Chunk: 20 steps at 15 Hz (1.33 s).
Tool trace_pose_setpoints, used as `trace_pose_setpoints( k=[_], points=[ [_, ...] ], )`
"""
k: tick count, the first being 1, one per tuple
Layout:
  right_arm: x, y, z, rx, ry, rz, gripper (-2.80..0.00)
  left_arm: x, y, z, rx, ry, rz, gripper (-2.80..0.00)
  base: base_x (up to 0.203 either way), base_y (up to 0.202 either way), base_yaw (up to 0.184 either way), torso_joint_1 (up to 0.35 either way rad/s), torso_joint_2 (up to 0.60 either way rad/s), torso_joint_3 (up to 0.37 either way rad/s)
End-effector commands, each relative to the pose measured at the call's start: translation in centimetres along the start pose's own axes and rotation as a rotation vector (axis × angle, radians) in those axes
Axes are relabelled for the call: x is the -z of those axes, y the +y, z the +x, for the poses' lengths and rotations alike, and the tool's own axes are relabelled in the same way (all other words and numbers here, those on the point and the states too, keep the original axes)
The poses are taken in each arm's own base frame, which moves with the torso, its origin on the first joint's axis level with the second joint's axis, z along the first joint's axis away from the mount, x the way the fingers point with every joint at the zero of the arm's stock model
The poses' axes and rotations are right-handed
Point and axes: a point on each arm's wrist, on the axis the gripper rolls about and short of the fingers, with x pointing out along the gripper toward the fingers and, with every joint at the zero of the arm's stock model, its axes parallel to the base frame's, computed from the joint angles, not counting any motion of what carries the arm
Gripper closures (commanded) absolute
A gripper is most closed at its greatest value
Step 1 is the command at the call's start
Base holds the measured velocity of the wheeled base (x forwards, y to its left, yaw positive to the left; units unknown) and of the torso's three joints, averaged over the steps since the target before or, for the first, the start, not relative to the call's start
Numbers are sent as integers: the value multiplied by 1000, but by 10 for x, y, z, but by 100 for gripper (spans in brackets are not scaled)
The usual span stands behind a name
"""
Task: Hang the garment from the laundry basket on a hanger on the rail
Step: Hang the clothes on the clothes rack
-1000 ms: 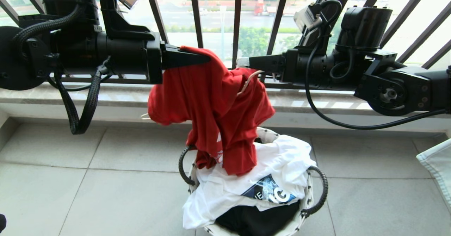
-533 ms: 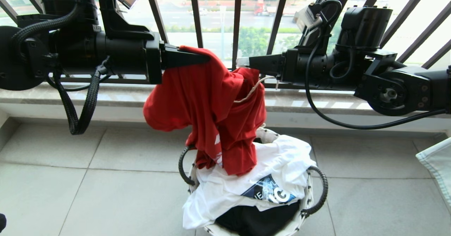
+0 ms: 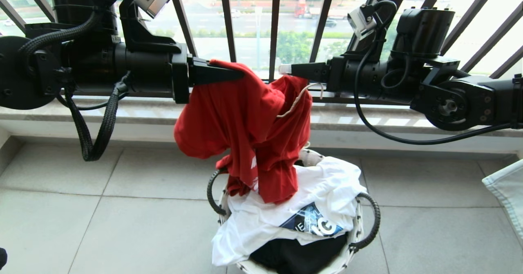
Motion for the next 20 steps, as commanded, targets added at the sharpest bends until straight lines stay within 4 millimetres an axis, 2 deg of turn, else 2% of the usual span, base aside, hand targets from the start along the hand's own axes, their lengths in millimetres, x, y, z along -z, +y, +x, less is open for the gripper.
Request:
trace_pose_setpoints(
  k=[1,5,8,12,15,17,20],
  points=[
    [6,-4,-4,17,40,-31,-280,-2,-1,-1,3,-4,6,0,0,0,0,0,0,0],
    [19,-6,-7,36,162,-101,-280,2,-1,-1,4,4,-3,0,0,0,0,0,0,0],
    [22,-13,-9,67,184,-130,-280,8,-2,0,5,17,-17,0,0,0,0,0,0,0],
    [19,-40,-28,151,180,-172,-280,10,-2,-1,3,22,-23,0,0,0,0,0,0,0],
    [40,-47,-31,139,304,-243,-280,11,-2,0,3,23,-24,0,0,0,0,0,0,0],
    [57,-43,-30,75,408,-348,-280,10,-2,-1,3,22,-23,0,0,0,0,0,0,0],
    [75,-36,-24,19,469,-382,-280,10,-2,-1,3,22,-23,0,0,0,0,0,0,0]
  ],
)
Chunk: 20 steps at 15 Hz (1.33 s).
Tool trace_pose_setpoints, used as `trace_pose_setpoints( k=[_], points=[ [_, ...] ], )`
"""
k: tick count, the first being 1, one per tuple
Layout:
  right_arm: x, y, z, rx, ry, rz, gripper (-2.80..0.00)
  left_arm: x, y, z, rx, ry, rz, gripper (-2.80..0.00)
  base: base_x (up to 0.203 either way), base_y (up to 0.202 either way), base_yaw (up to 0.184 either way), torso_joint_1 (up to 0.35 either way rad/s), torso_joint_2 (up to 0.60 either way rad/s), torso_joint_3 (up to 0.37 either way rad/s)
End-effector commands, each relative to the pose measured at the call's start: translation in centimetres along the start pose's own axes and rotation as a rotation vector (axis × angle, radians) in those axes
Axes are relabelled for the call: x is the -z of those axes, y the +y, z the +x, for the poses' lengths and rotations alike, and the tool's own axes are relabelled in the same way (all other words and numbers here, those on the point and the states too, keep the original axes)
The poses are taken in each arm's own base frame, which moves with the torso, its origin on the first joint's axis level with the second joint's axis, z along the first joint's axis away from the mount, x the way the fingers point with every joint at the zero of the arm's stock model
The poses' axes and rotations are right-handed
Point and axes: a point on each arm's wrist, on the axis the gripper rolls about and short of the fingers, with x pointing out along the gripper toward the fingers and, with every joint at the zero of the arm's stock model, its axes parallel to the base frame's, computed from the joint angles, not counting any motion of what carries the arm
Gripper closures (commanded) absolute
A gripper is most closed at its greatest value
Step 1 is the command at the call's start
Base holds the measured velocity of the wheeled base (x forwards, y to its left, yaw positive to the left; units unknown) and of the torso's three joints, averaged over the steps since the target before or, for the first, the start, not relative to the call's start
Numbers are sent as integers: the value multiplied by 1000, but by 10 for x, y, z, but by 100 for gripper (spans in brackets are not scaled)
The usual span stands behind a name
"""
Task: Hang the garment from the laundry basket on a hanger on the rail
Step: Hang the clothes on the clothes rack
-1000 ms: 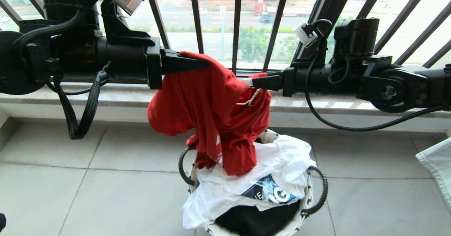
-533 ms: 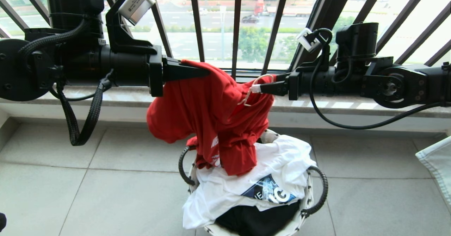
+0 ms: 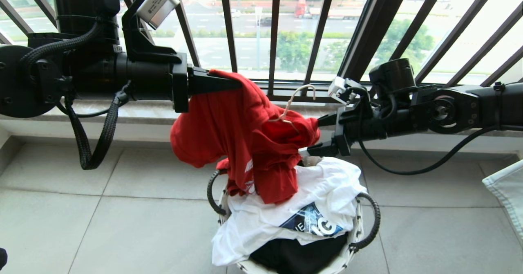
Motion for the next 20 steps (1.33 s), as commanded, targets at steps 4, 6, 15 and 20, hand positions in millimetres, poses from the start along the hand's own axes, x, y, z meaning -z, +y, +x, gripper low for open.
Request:
trace_pose_setpoints(
  k=[4,6,15,20],
  points=[
    [21,15,0,-45,49,-97,-280,0,0,0,5,-1,2,0,0,0,0,0,0,0],
    [17,14,-5,-56,-1,-127,-280,1,0,0,3,0,1,0,0,0,0,0,0,0],
    [10,-14,-29,59,-40,-55,-280,2,-2,-1,4,4,23,0,0,0,0,0,0,0],
    [-1,-22,-32,107,-54,82,-280,2,-2,-1,4,3,24,0,0,0,0,0,0,0]
  ],
)
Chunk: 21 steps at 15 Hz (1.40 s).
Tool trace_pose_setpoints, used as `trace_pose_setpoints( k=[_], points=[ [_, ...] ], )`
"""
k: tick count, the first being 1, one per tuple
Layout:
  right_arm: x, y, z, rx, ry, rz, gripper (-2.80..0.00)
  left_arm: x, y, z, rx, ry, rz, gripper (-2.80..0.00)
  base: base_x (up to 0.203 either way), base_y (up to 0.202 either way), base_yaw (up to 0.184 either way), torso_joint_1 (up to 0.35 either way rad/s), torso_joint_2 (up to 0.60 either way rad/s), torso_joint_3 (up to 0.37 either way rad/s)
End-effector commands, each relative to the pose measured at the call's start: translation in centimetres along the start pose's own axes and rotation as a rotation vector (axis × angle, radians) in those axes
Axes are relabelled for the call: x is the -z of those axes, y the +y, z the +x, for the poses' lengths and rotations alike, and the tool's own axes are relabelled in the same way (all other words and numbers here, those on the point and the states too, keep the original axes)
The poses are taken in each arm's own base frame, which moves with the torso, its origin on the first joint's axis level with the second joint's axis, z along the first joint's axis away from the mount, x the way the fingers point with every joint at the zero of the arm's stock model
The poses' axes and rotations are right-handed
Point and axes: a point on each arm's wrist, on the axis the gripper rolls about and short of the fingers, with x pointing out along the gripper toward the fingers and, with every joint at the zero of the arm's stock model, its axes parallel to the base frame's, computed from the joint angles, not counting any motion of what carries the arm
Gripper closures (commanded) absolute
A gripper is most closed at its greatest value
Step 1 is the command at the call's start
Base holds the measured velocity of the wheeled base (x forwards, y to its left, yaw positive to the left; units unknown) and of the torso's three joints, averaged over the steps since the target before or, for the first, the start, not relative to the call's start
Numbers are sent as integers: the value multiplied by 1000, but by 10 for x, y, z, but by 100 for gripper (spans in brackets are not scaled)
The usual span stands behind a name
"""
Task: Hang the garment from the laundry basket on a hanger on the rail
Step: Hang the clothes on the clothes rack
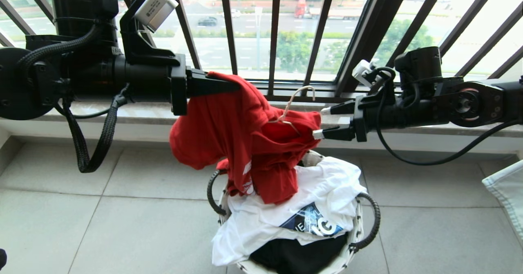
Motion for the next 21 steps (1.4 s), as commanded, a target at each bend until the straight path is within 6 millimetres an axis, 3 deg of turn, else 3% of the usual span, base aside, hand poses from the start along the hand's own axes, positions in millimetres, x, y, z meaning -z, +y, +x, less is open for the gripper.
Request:
trace_pose_setpoints(
  k=[1,3,7,10,14,21],
  points=[
    [5,-6,4,111,65,-17,-280,-1,0,0,4,-3,3,0,0,0,0,0,0,0],
    [14,-15,9,158,105,-54,-280,-1,0,0,4,-3,4,0,0,0,0,0,0,0],
    [-5,-2,-4,70,20,-19,-280,0,0,0,5,-2,2,0,0,0,0,0,0,0],
    [-15,19,7,7,6,38,-280,0,1,1,4,-1,1,0,0,0,0,0,0,0],
    [-47,52,32,-67,-44,244,-280,-1,1,1,3,-3,5,0,0,0,0,0,0,0],
    [-70,53,50,60,-124,363,-280,-2,1,0,2,-7,10,0,0,0,0,0,0,0]
  ],
)
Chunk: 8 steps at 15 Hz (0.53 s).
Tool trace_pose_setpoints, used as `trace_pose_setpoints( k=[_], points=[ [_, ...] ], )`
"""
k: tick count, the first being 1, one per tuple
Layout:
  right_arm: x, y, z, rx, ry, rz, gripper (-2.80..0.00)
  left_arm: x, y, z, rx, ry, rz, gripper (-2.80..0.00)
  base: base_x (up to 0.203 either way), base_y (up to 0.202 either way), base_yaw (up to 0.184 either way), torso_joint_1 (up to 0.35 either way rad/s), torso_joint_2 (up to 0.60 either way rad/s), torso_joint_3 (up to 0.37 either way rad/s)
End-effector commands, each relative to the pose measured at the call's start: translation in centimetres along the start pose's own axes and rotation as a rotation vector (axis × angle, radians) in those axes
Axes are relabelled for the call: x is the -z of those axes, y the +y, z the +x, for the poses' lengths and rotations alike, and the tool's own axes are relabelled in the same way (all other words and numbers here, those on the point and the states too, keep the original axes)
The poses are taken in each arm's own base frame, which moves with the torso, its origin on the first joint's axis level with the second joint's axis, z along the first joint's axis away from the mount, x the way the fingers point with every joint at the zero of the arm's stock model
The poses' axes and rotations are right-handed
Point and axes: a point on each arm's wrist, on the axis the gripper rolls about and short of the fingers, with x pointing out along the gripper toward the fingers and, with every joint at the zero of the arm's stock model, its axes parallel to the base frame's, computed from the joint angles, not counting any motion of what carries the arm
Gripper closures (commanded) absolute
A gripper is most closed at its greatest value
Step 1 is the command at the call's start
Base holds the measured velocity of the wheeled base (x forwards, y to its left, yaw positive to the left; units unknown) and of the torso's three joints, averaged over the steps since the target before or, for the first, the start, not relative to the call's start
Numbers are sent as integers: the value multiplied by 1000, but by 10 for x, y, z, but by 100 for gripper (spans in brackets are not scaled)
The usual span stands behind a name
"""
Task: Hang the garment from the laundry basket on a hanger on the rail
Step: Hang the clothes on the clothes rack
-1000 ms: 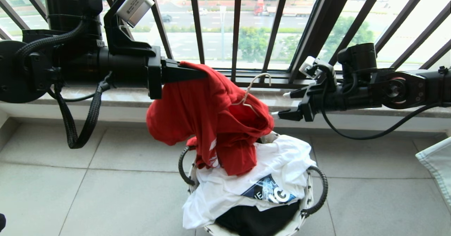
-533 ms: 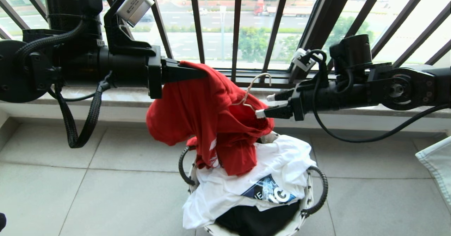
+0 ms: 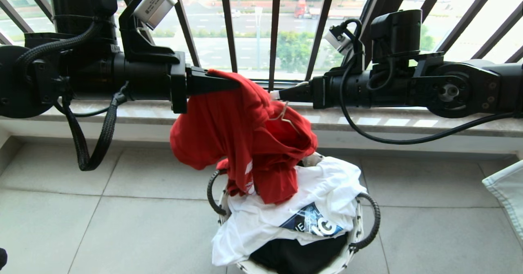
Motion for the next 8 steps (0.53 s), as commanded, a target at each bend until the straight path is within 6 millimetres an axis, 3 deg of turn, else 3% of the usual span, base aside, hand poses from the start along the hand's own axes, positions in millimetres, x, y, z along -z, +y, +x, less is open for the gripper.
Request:
trace_pose_setpoints(
  k=[1,8],
  points=[
    [0,1,7,33,-5,-1,-280,-1,0,0,4,-3,3,0,0,0,0,0,0,0],
    [1,5,20,90,-24,-7,-280,0,0,0,4,-2,2,0,0,0,0,0,0,0]
  ],
)
